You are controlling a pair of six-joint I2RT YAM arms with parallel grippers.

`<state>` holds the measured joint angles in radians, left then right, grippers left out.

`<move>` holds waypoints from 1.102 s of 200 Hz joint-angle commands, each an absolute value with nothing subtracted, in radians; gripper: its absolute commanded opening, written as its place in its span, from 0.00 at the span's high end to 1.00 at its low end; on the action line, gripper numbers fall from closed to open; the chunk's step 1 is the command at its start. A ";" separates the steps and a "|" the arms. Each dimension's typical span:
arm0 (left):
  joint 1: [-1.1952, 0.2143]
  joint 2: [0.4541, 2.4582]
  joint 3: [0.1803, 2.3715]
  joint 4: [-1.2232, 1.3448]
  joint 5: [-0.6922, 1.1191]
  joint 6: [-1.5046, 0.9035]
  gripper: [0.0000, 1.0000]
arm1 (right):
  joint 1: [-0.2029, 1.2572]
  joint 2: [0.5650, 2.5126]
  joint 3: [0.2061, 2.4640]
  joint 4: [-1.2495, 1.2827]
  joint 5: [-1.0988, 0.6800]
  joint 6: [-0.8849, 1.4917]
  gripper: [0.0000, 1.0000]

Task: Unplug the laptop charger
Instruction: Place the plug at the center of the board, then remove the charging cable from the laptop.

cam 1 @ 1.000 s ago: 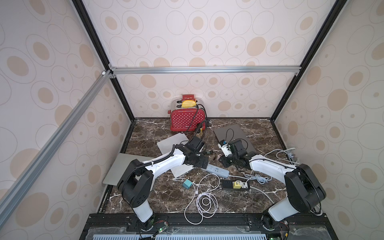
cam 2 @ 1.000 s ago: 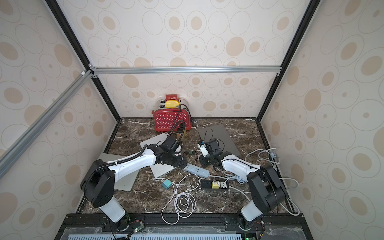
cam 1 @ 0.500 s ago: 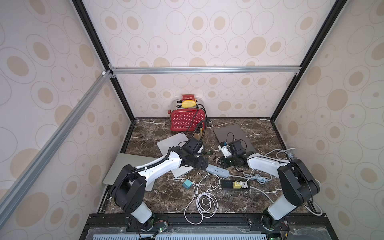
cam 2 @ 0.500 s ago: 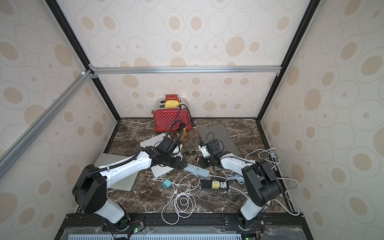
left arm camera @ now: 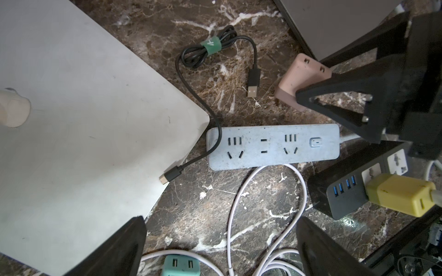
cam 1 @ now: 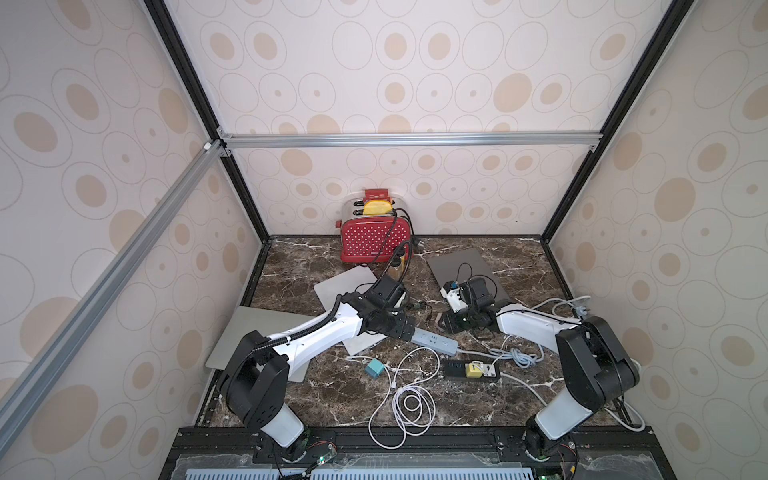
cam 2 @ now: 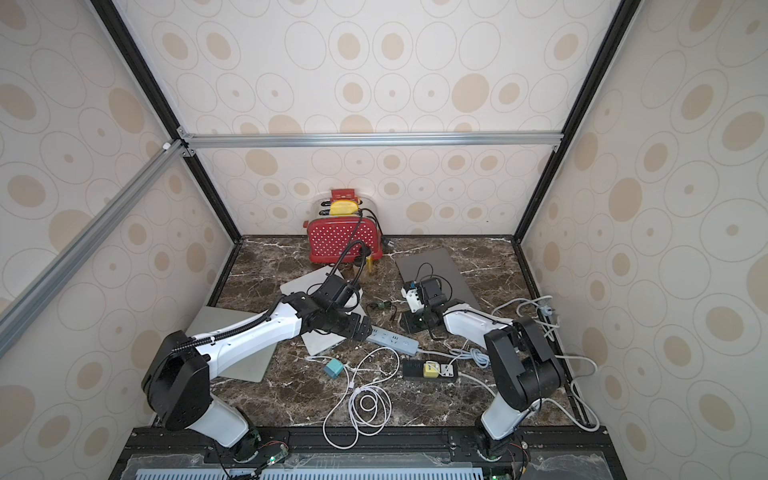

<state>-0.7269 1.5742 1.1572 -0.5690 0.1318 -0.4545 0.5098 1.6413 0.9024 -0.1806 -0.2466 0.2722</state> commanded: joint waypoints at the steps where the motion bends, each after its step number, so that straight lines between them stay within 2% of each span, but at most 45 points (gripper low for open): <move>1: -0.733 1.558 1.222 -0.616 0.108 -0.456 0.01 | 0.491 1.649 0.916 -0.213 -0.247 0.255 0.54; 46: -0.738 1.599 1.263 -0.620 0.107 -0.459 0.01 | 0.487 1.636 0.914 -0.208 -0.249 0.252 0.51; 73: -0.739 1.645 1.320 -0.625 0.128 -0.452 0.01 | 0.483 1.592 0.956 -0.296 -0.209 0.233 0.48; 97: -0.740 1.765 1.511 -0.704 0.153 -0.423 0.01 | 0.430 1.529 1.006 -0.440 -0.139 0.207 0.46; 128: -0.742 2.007 1.806 -0.716 0.275 -0.403 0.01 | 0.262 1.416 0.980 -0.543 -0.117 0.193 0.44; 176: -0.788 2.393 2.287 -0.850 0.302 -0.288 0.01 | 0.137 1.420 0.940 -0.669 0.026 0.155 0.44; 192: -0.797 2.456 2.353 -0.851 0.303 -0.231 0.01 | 0.109 1.398 0.918 -0.672 0.051 0.158 0.44; 220: -0.814 2.476 2.332 -0.783 0.292 -0.141 0.01 | 0.101 1.412 0.943 -0.708 0.105 0.146 0.44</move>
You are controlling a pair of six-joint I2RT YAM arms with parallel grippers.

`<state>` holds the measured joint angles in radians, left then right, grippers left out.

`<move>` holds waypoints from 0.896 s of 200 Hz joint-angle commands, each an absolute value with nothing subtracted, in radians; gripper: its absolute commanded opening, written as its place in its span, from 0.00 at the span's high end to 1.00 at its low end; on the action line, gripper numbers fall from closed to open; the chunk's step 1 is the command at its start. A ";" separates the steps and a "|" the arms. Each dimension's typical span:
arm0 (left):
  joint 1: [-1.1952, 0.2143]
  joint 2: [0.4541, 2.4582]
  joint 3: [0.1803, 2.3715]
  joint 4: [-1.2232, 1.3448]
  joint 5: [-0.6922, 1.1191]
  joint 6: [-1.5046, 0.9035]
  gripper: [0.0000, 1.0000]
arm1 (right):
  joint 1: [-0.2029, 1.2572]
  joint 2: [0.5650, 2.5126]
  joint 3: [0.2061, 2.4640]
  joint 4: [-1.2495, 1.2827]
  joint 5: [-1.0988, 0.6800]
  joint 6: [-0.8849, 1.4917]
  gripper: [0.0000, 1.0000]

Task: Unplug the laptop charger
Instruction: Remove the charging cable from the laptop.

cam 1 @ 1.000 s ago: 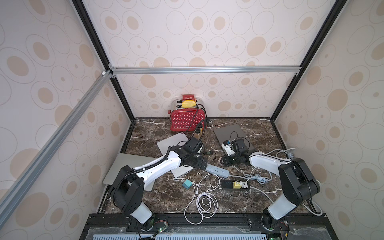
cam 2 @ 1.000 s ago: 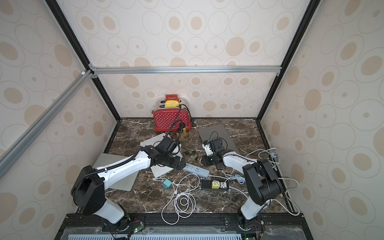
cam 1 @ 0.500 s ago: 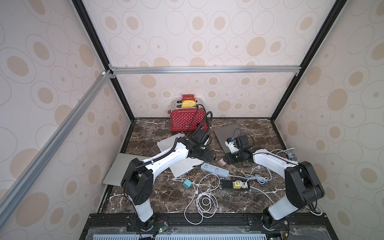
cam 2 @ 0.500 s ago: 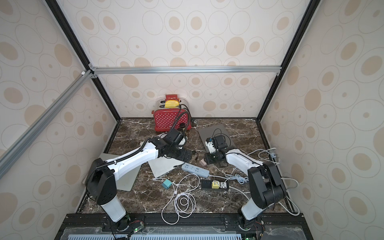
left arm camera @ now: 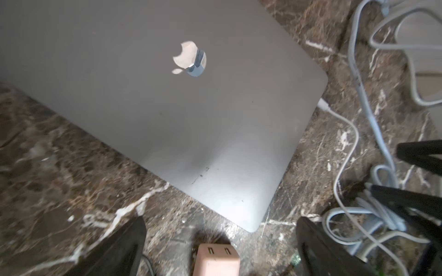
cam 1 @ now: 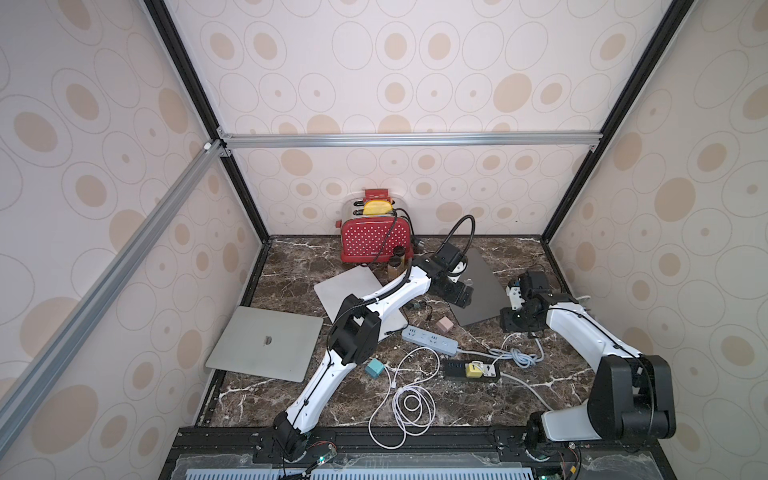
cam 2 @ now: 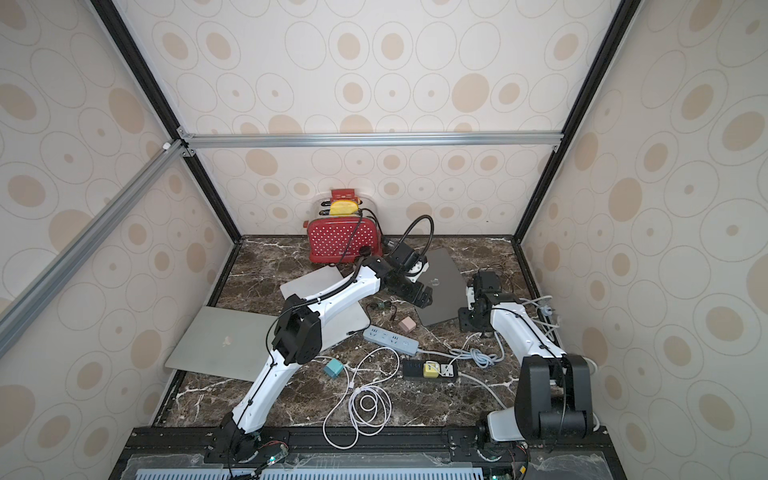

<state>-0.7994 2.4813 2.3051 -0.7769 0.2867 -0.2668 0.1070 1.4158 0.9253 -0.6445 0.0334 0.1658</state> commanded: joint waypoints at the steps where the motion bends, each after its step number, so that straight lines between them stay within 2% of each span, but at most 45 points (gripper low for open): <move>1: -0.815 2.475 2.331 -0.781 0.294 -0.139 0.01 | 0.101 1.412 0.946 -0.710 0.107 0.146 0.44; 30: -0.881 2.464 2.277 -0.723 0.238 -0.027 0.01 | 0.098 1.459 0.978 -0.711 0.135 0.122 0.45; 61: -0.943 2.523 2.330 -0.739 0.122 0.035 0.01 | 0.082 1.548 1.014 -0.681 0.144 0.094 0.46; 141: -0.940 2.641 2.436 -0.744 0.075 -0.012 0.01 | 0.038 1.747 1.070 -0.574 0.053 0.070 0.49; 179: -0.905 2.673 2.432 -0.724 0.118 -0.092 0.01 | 0.028 1.826 1.104 -0.542 0.011 0.079 0.58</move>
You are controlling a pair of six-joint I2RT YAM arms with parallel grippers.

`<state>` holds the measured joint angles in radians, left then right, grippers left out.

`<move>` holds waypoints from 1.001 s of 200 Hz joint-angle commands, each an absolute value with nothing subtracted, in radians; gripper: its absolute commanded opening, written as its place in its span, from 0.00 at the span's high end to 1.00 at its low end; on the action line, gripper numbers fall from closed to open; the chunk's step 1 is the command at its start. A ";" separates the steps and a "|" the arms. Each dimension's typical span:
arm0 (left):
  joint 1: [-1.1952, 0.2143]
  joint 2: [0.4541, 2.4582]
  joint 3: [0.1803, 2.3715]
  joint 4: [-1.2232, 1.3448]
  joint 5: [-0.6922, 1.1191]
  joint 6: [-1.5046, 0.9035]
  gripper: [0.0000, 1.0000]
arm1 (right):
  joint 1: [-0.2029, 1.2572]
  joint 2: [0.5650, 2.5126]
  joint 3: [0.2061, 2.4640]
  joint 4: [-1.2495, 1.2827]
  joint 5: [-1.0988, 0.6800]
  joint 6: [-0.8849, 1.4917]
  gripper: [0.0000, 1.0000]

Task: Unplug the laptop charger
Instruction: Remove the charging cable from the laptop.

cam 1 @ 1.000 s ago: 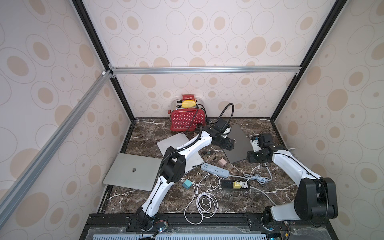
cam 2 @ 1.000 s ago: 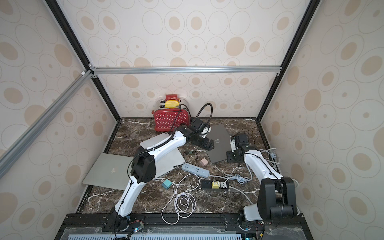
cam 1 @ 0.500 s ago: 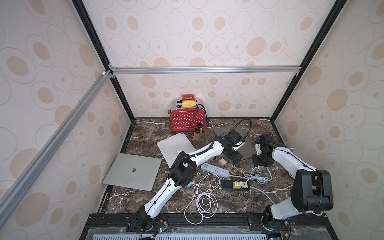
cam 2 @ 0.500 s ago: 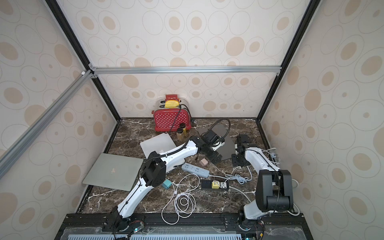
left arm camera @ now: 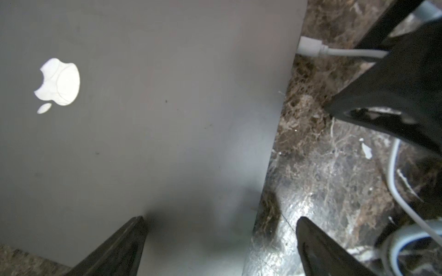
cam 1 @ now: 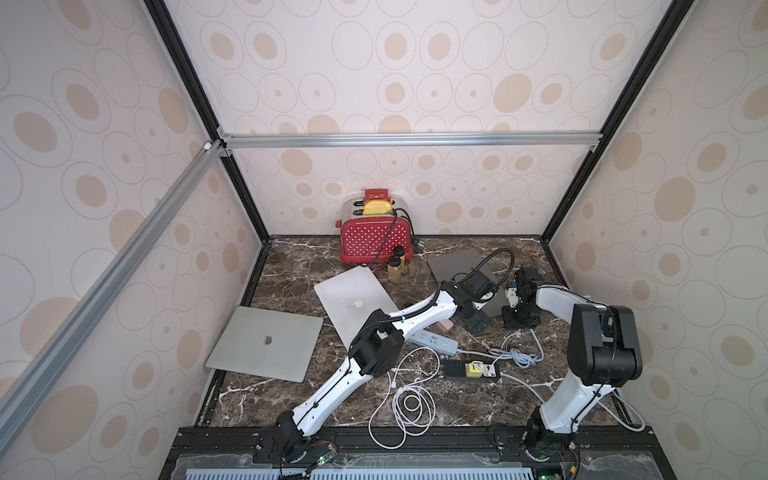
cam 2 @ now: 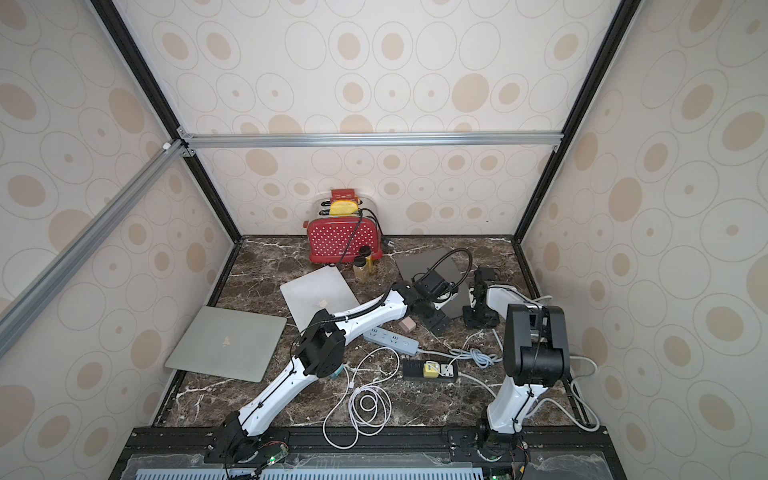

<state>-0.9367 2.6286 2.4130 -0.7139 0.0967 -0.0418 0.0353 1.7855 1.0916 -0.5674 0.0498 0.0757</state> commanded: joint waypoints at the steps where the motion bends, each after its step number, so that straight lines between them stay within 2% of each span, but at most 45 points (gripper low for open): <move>1: -0.904 2.673 2.432 -0.723 0.120 -0.093 0.01 | 0.027 1.827 1.104 -0.541 0.008 0.079 0.59; 34: -0.887 2.677 2.412 -0.713 0.125 -0.121 0.02 | 0.026 1.836 1.100 -0.529 -0.002 0.083 0.68; 62: -0.886 2.684 2.417 -0.717 0.119 -0.128 0.01 | 0.027 1.822 1.083 -0.525 0.009 0.089 0.88; 94: -0.879 2.721 2.457 -0.739 0.129 -0.162 0.02 | 0.027 1.788 1.053 -0.524 0.020 0.086 0.99; 154: -0.879 2.736 2.460 -0.728 0.147 -0.193 0.02 | 0.026 1.636 0.973 -0.540 0.027 0.082 1.00; 173: -0.888 2.708 2.436 -0.727 0.171 -0.146 0.01 | 0.027 1.622 0.980 -0.553 0.021 0.075 1.00; 200: -0.929 2.652 2.359 -0.738 0.087 -0.035 0.01 | 0.026 1.635 0.993 -0.551 0.028 0.059 1.00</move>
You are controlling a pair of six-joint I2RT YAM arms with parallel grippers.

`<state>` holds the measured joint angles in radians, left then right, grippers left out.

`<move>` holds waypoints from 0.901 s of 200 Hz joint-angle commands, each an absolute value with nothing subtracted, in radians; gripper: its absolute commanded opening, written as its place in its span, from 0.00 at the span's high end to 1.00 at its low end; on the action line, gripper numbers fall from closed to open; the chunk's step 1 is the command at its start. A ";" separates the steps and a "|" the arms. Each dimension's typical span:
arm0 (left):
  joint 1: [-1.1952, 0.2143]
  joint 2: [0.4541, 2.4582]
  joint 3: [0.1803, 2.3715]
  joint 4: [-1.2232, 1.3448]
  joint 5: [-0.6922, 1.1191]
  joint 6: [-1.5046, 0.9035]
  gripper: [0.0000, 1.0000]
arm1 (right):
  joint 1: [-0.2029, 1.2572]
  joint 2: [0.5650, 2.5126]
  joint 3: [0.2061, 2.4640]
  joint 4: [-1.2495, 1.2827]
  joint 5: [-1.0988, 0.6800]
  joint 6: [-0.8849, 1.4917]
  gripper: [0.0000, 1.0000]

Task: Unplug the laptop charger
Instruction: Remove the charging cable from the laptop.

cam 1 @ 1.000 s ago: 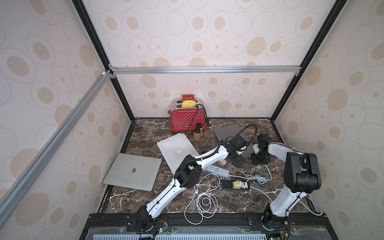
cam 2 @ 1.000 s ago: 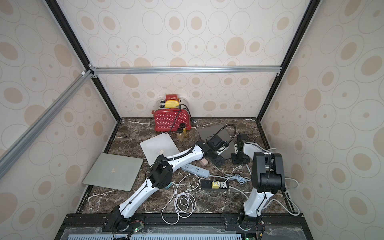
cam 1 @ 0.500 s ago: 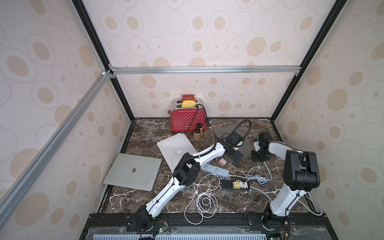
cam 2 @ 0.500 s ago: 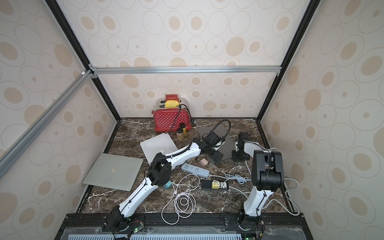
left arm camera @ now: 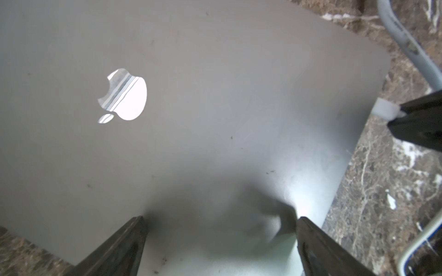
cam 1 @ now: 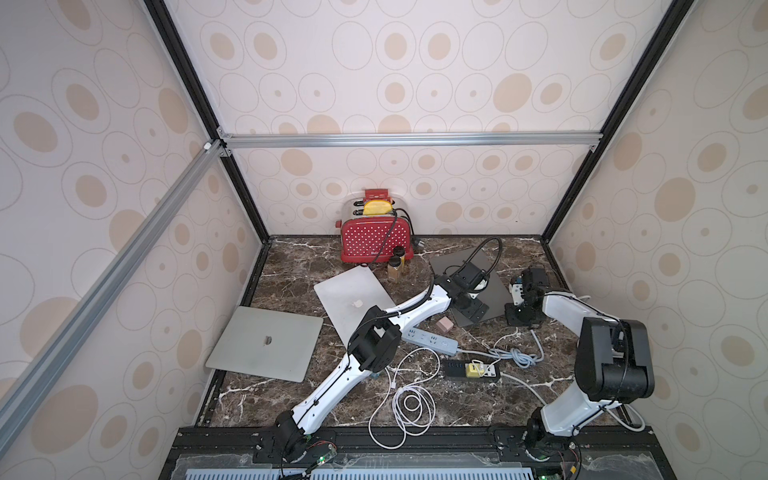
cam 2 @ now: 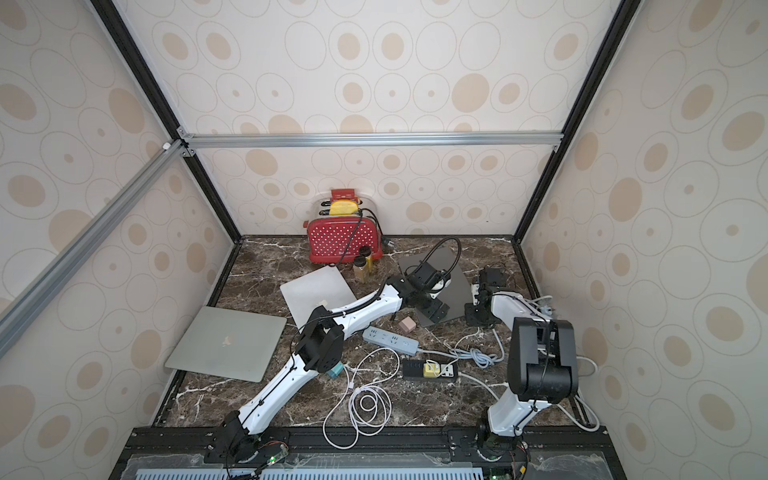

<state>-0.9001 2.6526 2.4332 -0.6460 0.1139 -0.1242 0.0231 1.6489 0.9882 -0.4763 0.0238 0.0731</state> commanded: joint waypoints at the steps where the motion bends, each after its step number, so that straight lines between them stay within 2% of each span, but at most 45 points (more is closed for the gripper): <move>1: -0.929 2.651 2.357 -0.739 0.086 -0.034 0.01 | 0.026 1.637 0.994 -0.551 0.028 0.059 1.00; 80: -0.936 2.619 2.270 -0.744 0.046 0.010 0.01 | 0.025 1.761 1.041 -0.503 -0.042 0.070 1.00; 156: -0.940 2.679 2.351 -0.812 -0.162 0.040 0.01 | 0.025 1.727 1.015 -0.477 -0.096 0.085 1.00; 180: -0.940 2.691 2.372 -0.817 -0.165 0.023 0.01 | 0.026 1.681 0.980 -0.471 -0.103 0.089 1.00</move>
